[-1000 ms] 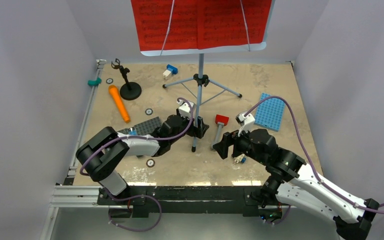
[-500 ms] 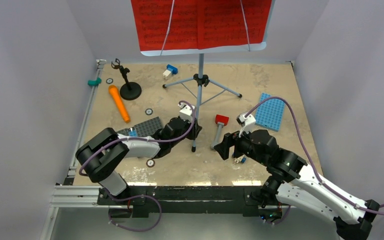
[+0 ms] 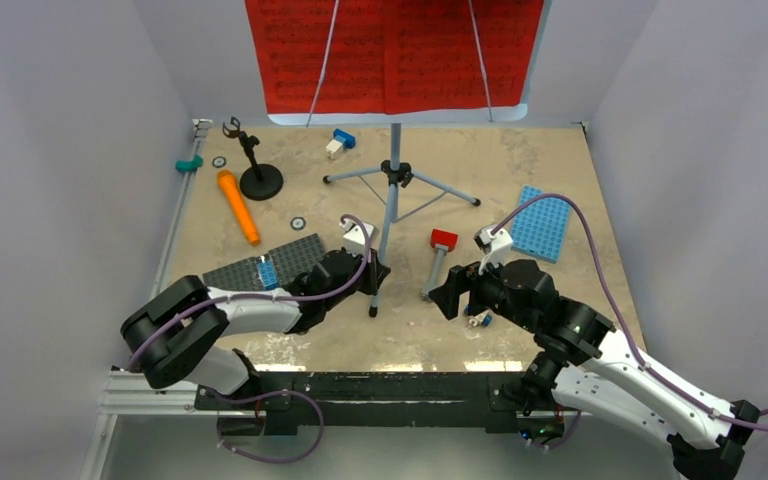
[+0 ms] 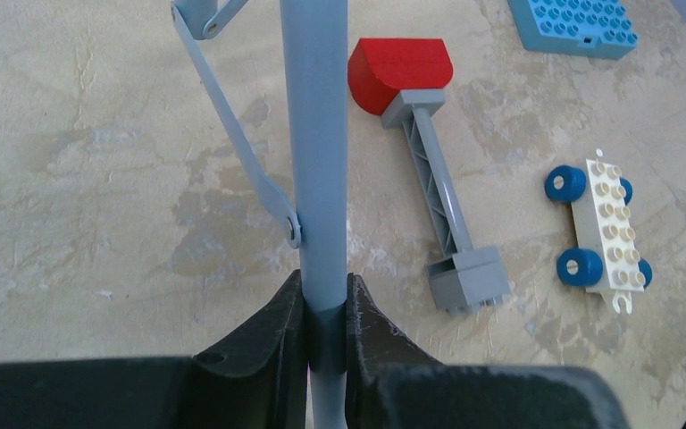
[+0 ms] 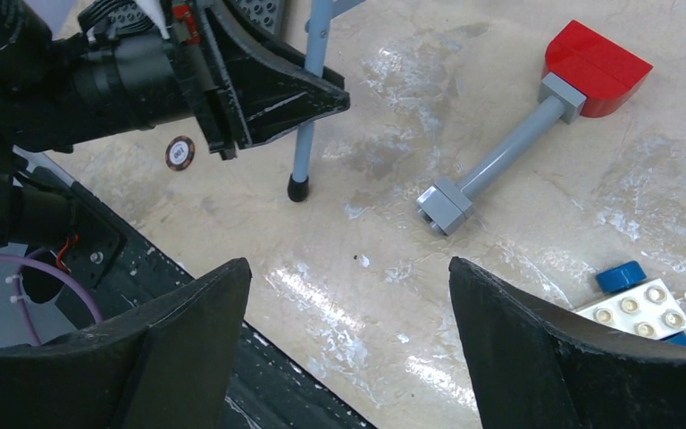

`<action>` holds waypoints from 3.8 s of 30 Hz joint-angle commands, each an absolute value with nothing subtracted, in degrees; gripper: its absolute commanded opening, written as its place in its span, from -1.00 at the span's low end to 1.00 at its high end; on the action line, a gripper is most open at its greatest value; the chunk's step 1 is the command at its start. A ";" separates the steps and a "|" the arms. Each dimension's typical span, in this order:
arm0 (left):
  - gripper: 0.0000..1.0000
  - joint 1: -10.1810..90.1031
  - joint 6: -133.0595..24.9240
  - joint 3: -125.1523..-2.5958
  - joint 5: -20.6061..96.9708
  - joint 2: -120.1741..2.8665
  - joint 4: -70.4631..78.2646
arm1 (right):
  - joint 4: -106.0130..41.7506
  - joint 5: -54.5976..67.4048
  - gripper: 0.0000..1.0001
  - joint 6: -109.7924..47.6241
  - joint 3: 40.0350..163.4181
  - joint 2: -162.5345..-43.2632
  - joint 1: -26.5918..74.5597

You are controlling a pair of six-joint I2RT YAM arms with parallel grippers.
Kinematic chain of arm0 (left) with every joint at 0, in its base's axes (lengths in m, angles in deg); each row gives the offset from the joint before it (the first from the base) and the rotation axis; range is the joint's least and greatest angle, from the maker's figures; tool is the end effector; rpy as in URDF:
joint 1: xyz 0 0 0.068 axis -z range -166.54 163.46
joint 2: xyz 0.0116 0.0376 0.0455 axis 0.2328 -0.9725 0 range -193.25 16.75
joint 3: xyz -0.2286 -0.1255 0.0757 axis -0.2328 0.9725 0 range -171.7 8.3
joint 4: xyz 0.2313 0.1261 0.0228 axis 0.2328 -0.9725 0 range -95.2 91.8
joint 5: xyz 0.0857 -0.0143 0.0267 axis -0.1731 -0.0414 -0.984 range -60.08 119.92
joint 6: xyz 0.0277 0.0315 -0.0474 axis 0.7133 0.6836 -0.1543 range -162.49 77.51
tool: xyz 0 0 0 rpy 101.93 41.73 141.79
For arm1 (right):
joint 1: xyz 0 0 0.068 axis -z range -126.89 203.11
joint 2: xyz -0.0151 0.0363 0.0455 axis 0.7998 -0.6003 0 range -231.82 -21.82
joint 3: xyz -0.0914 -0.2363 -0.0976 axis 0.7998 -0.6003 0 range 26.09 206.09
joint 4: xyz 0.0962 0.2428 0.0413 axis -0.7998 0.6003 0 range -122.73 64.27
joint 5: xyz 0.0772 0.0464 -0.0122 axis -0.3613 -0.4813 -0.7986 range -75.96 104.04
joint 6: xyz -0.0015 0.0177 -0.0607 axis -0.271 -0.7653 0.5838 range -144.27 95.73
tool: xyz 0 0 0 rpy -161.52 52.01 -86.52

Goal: Pack up the instrument practice props

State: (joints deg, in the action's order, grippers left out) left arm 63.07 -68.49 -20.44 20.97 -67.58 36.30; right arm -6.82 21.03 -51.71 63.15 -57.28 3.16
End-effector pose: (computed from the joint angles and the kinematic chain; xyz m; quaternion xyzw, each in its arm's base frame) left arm 0.1985 -0.2218 0.1601 0.1250 0.8137 -0.2948 0.4851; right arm 0.1099 0.1216 0.2824 -0.1312 0.8289 0.2985 0.4545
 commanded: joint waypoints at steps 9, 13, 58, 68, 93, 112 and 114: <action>-1.00 64.00 -68.17 -12.11 24.46 -52.93 30.88 | -8.75 22.27 0.71 -48.60 63.82 -57.37 3.28; -1.00 64.00 -70.18 -10.05 27.32 -51.45 30.61 | -9.58 21.83 0.71 -46.47 63.59 -57.05 3.27; 1.00 64.00 -78.17 -62.83 32.33 -29.68 0.24 | -4.72 11.62 0.60 -43.63 126.56 -76.75 23.20; 1.00 64.00 -74.43 -84.45 48.51 -45.03 -0.43 | -13.85 -6.90 0.44 -55.02 122.16 -78.49 37.62; 0.62 64.00 -75.79 -98.46 37.41 -66.25 9.20 | -15.77 -2.98 0.45 -51.61 120.80 -80.42 40.10; 0.31 64.00 -76.50 -109.19 30.98 -75.30 2.93 | -17.35 -4.12 0.44 -53.66 120.21 -80.07 40.10; 0.23 64.01 -76.47 -110.62 31.12 -76.16 2.28 | -17.05 -4.01 0.44 -53.33 120.29 -80.19 40.11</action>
